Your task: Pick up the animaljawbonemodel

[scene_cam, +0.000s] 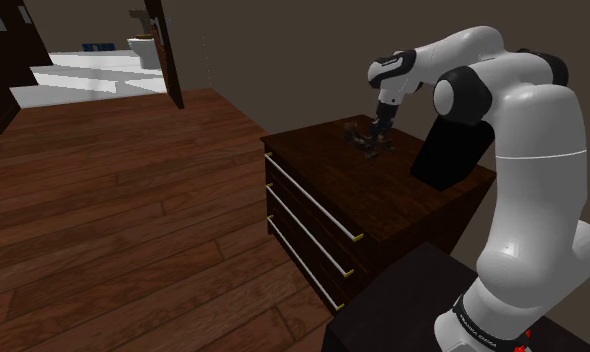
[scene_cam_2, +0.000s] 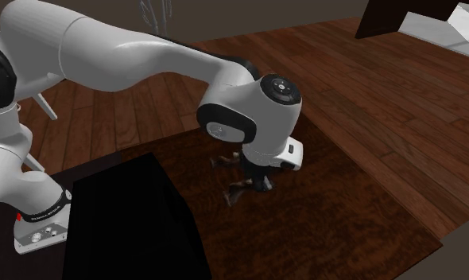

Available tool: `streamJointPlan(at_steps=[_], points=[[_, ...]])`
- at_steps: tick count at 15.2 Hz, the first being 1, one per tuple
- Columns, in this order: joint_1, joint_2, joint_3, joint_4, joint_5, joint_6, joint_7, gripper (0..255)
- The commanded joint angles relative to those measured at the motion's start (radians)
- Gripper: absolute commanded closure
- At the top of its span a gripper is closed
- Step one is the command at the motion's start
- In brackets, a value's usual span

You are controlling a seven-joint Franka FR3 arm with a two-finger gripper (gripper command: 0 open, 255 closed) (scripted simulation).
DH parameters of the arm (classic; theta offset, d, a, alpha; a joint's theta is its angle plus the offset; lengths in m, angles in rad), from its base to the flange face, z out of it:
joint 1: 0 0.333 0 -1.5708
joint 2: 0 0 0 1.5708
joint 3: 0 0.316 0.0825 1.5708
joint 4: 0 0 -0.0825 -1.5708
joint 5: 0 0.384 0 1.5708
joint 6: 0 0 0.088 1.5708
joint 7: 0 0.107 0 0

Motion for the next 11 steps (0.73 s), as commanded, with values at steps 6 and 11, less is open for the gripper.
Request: streamJointPlan(at_steps=[6,11], points=[[-0.005,-0.017,-0.006,0.069,-0.011,-0.082,0.017,255],[-0.009,-0.022,-0.007,0.104,-0.015,-0.121,0.024,255]])
